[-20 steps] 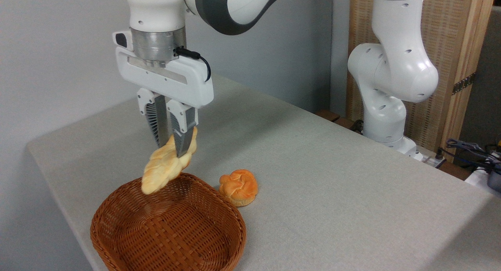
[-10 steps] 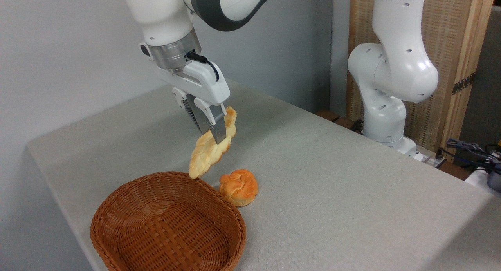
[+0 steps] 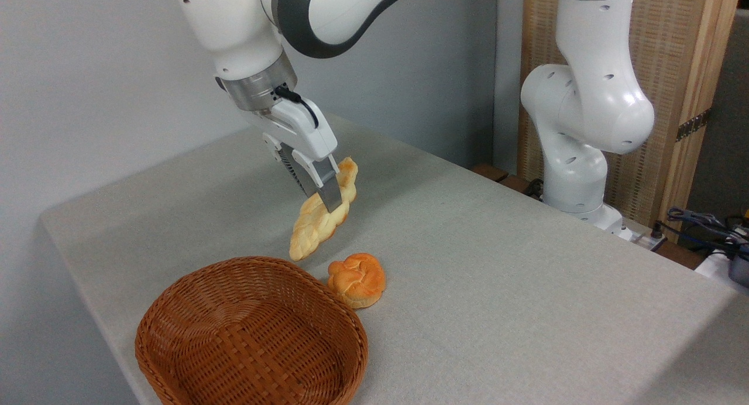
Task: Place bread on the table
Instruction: 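Move the loaf beside the round bun and lower it onto the table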
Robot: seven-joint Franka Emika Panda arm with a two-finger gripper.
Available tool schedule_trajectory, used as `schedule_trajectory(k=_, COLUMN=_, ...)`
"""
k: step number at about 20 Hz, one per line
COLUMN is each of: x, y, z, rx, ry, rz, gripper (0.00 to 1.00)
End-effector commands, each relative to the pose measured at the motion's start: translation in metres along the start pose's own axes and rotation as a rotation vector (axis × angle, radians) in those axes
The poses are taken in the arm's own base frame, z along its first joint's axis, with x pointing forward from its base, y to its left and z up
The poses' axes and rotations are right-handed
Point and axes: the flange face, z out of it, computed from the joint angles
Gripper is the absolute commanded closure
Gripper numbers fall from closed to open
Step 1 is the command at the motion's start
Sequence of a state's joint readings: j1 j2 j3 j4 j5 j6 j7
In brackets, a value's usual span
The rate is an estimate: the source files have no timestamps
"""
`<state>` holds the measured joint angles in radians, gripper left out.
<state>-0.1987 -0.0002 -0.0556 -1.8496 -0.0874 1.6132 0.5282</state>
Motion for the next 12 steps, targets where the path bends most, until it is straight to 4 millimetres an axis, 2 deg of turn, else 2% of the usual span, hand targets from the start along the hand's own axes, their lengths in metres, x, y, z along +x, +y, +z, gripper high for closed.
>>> schedule_trajectory(k=1, x=-0.0027, y=-0.0009, z=-0.0029, rx=0.001, ry=0.0, rz=0.013, gripper=0.0)
schedule_trajectory(k=12, x=-0.0027, y=-0.0018, z=-0.0051, rx=0.014, ry=0.004, rz=0.013, gripper=0.0)
